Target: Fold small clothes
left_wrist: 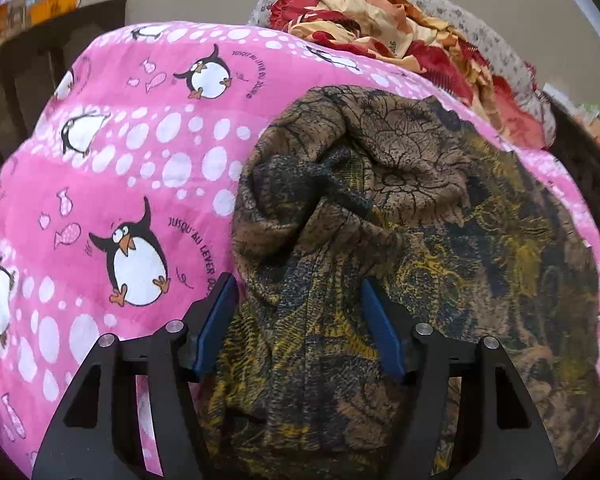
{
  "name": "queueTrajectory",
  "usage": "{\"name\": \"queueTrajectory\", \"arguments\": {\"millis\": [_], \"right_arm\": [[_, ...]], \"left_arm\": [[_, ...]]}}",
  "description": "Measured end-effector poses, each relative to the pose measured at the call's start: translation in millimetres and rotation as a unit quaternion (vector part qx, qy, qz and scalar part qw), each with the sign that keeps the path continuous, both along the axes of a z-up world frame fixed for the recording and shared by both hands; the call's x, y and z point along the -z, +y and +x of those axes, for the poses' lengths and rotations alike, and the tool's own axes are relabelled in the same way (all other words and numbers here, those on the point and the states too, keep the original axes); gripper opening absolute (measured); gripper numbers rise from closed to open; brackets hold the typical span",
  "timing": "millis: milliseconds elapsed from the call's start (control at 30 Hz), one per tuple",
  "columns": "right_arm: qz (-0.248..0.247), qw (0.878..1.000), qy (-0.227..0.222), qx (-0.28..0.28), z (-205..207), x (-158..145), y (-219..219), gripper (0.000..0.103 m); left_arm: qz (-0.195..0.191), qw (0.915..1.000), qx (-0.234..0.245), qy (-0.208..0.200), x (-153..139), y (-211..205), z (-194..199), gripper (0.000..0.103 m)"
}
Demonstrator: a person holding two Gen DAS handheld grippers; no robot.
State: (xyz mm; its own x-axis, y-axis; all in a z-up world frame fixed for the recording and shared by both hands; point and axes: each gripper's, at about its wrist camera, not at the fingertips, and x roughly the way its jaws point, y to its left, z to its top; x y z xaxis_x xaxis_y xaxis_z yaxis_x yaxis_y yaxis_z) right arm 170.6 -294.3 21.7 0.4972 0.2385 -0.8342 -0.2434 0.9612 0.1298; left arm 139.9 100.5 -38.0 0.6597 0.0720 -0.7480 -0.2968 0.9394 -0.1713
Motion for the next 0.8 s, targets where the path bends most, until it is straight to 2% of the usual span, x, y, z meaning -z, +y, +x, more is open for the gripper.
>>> {"name": "queueTrajectory", "arguments": {"millis": [100,167,200,233,267,300,433,500,567,633,667,700,733,767,800], "right_arm": [[0.017,0.998,-0.049,0.043,28.3,-21.7,-3.4,0.024],[0.015,0.998,-0.025,0.059,52.2,-4.0,-3.3,0.024],[0.007,0.998,0.003,0.063,65.9,12.6,-1.4,0.024],[-0.024,0.997,0.045,0.065,80.9,39.7,1.0,0.025],[-0.035,0.996,0.044,0.065,86.1,52.6,2.2,0.024],[-0.035,0.997,0.032,0.065,86.5,53.1,1.6,0.024],[-0.031,0.996,0.028,0.075,83.0,37.0,1.5,0.025],[-0.033,0.996,-0.004,0.078,71.6,17.2,2.5,0.025],[0.004,0.996,-0.044,0.077,60.2,-2.2,6.4,0.025],[0.045,0.994,-0.053,0.082,57.1,-3.0,11.2,0.031],[0.045,0.995,-0.045,0.076,60.5,5.5,19.1,0.037],[0.023,0.997,-0.03,0.071,66.5,19.6,26.6,0.046],[-0.022,0.998,0.004,0.066,78.0,43.4,34.9,0.051],[-0.028,0.998,0.005,0.06,77.6,53.7,34.0,0.052],[-0.024,0.998,-0.003,0.06,76.3,51.3,33.5,0.053]], "left_arm": [[0.005,1.0,-0.002,0.001,1.8,-1.4,2.3,0.066],[0.004,1.0,-0.003,0.001,2.5,-2.5,4.5,0.066],[0.004,1.0,-0.003,0.0,2.5,-3.3,3.4,0.066],[0.004,1.0,-0.002,0.0,2.5,-1.6,3.3,0.067],[0.004,1.0,-0.002,0.001,3.0,-1.8,6.7,0.067],[0.004,1.0,-0.002,0.0,2.7,-1.8,7.4,0.067],[-0.004,1.0,-0.004,-0.003,1.3,1.1,7.3,0.067],[-0.004,1.0,-0.004,-0.003,0.7,1.1,7.6,0.067],[-0.004,1.0,-0.004,-0.003,1.2,1.5,7.5,0.067],[-0.004,1.0,-0.003,-0.003,1.3,2.3,6.5,0.067],[-0.006,1.0,-0.003,-0.003,1.3,2.7,6.5,0.067],[-0.007,1.0,-0.002,-0.004,1.4,2.3,6.2,0.067],[-0.007,1.0,-0.002,-0.004,1.4,2.3,6.2,0.068],[-0.007,1.0,-0.002,-0.003,1.5,2.2,6.2,0.068],[-0.008,1.0,-0.002,-0.003,1.4,2.2,5.6,0.068]]}}
